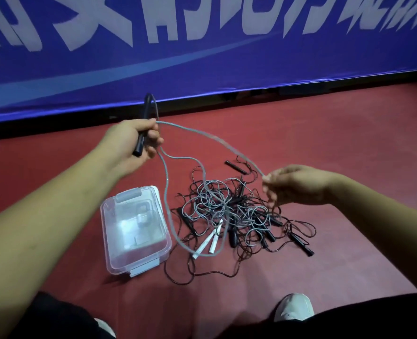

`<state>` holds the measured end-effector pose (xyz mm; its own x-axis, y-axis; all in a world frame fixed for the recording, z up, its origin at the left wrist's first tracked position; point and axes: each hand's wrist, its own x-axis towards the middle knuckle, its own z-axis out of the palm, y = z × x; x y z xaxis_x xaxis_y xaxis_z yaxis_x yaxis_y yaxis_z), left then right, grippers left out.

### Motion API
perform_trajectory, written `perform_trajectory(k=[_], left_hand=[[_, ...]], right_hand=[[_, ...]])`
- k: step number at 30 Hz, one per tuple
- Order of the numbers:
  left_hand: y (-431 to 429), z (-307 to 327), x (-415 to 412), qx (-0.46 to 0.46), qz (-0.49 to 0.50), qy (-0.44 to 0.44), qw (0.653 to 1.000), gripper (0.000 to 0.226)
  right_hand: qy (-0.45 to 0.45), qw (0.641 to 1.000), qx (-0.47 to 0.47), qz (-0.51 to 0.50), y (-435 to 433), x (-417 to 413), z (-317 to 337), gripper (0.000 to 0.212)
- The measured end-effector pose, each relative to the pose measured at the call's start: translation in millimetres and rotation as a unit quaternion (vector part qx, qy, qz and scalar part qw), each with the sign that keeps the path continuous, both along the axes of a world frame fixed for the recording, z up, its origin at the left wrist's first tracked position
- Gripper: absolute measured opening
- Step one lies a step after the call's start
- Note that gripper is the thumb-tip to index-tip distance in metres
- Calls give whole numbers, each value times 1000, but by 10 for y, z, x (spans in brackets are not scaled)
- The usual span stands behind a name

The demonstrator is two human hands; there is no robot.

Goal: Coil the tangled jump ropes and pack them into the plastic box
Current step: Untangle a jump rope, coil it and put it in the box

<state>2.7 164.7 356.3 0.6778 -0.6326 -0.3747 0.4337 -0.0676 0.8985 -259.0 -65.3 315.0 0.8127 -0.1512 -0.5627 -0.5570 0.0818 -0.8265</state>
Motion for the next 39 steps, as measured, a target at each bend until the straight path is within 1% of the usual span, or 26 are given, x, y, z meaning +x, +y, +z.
perform_trajectory(k=[2, 3, 4, 6, 7, 9, 10, 12, 13, 14, 16, 18, 21, 23, 24, 25, 27, 28, 30, 31, 32, 34, 35, 36, 37, 39], left_hand=[[9, -78, 44, 81, -12, -56, 995, 13], [3, -114, 54, 108, -4, -89, 990, 6], [-11, -131, 44, 115, 9, -114, 987, 2], [-52, -104, -25, 74, 12, -133, 988, 5], [-74, -68, -91, 28, -5, -118, 993, 9], [-119, 3, -302, -53, -69, -62, 994, 18], [-132, 23, -414, -63, -111, -50, 990, 24], [-155, 10, -586, -49, -191, -71, 978, 33], [-163, -7, -631, -44, -221, -87, 970, 31], [-176, -12, -659, -46, -230, -93, 968, 25], [-214, -5, -647, -54, -194, -76, 976, 9], [-259, 4, -608, -66, -130, -50, 988, 15], [-319, -56, -472, -95, -41, 9, 995, 19], [-313, -104, -346, -105, 1, 37, 994, 21], [-300, -123, -273, -107, 17, 42, 993, 22], [-275, -143, -204, -107, 29, 42, 993, 22], [-226, -171, -109, -93, 33, 31, 995, 20], [-205, -183, -86, -66, 24, 13, 997, 18], [-172, -199, -66, 4, -6, -26, 1000, 13], [-158, -199, -73, 21, -18, -19, 999, 13], [-144, -191, -97, 15, -32, 12, 999, 17], [-123, -124, -212, -44, -66, 98, 992, 28], [-124, -86, -296, -70, -92, 124, 986, 33], [-131, -57, -390, -80, -127, 126, 981, 37], [-140, -36, -489, -75, -162, 106, 978, 39], [-152, 7, -662, -50, -220, 45, 973, 30]], right_hand=[[-50, 995, 72, -39, 80, 84, 73, 23], [-72, 992, 94, -46, 152, 149, 132, 23], [-82, 989, 114, -46, 233, 217, 189, 23], [-68, 985, 157, -22, 408, 348, 292, 22], [-56, 984, 171, -2, 486, 405, 332, 21], [-44, 981, 187, 23, 613, 509, 398, 21], [-50, 978, 199, 26, 659, 555, 434, 21], [-77, 971, 224, 19, 698, 621, 506, 22], [-90, 969, 231, 15, 699, 638, 533, 22], [-99, 967, 233, 12, 680, 644, 540, 23], [-108, 972, 211, 13, 620, 639, 477, 20], [-109, 981, 155, 32, 519, 615, 327, 18], [-77, 996, 5, 47, 363, 518, 126, 20], [-49, 990, -113, 64, 247, 428, 77, 20], [-47, 987, -140, 58, 190, 390, 65, 19], [-55, 990, -124, 38, 147, 361, 56, 18], [-83, 996, -11, -10, 108, 317, 53, 16], [-96, 995, 39, -17, 117, 310, 64, 16], [-104, 990, 91, 2, 206, 329, 131, 17], [-104, 990, 93, 15, 276, 355, 173, 17], [-102, 991, 84, 28, 363, 393, 231, 17], [-99, 992, 61, 43, 546, 485, 337, 20], [-100, 992, 61, 44, 633, 535, 384, 22], [-103, 991, 70, 40, 702, 581, 426, 23], [-106, 990, 83, 33, 750, 620, 475, 23], [-113, 987, 112, 8, 754, 673, 552, 24]])
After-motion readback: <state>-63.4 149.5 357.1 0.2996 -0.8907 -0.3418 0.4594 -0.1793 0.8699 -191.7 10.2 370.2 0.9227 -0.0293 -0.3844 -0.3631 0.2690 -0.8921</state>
